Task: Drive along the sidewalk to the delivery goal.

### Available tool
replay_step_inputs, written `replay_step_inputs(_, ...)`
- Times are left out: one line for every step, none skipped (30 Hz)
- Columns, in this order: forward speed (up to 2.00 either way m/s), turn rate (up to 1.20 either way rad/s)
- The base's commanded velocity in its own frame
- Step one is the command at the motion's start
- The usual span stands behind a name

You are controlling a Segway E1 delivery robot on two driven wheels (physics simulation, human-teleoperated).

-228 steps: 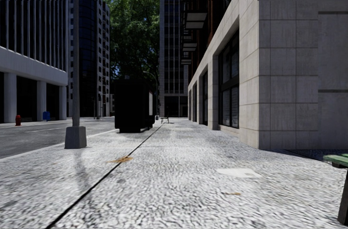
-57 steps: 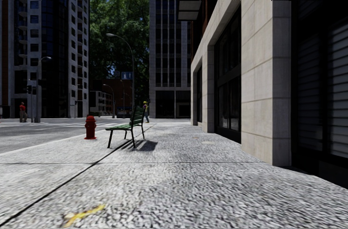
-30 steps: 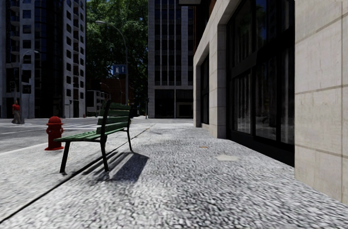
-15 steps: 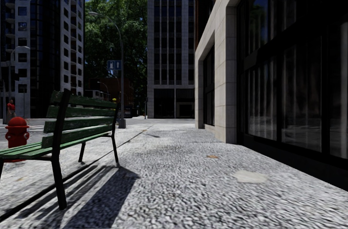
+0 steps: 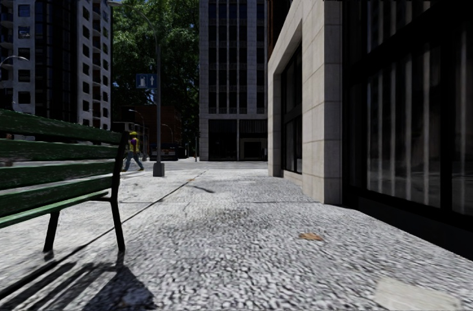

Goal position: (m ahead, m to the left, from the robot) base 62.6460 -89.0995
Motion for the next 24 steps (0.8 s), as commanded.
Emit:
replay_step_inputs(2.0,0.0)
replay_step_inputs(2.0,0.0)
replay_step_inputs(2.0,0.0)
replay_step_inputs(2.0,0.0)
replay_step_inputs(2.0,0.0)
replay_step_inputs(2.0,0.0)
replay_step_inputs(2.0,0.0)
replay_step_inputs(2.0,0.0)
replay_step_inputs(2.0,0.0)
replay_step_inputs(2.0,0.0)
replay_step_inputs(2.0,0.0)
replay_step_inputs(2.0,0.0)
replay_step_inputs(2.0,0.0)
replay_step_inputs(2.0,0.0)
replay_step_inputs(2.0,0.0)
replay_step_inputs(2.0,0.0)
replay_step_inputs(2.0,0.0)
replay_step_inputs(2.0,0.0)
replay_step_inputs(2.0,0.0)
replay_step_inputs(2.0,0.0)
replay_step_inputs(2.0,0.0)
replay_step_inputs(2.0,0.0)
replay_step_inputs(2.0,0.0)
replay_step_inputs(2.0,0.0)
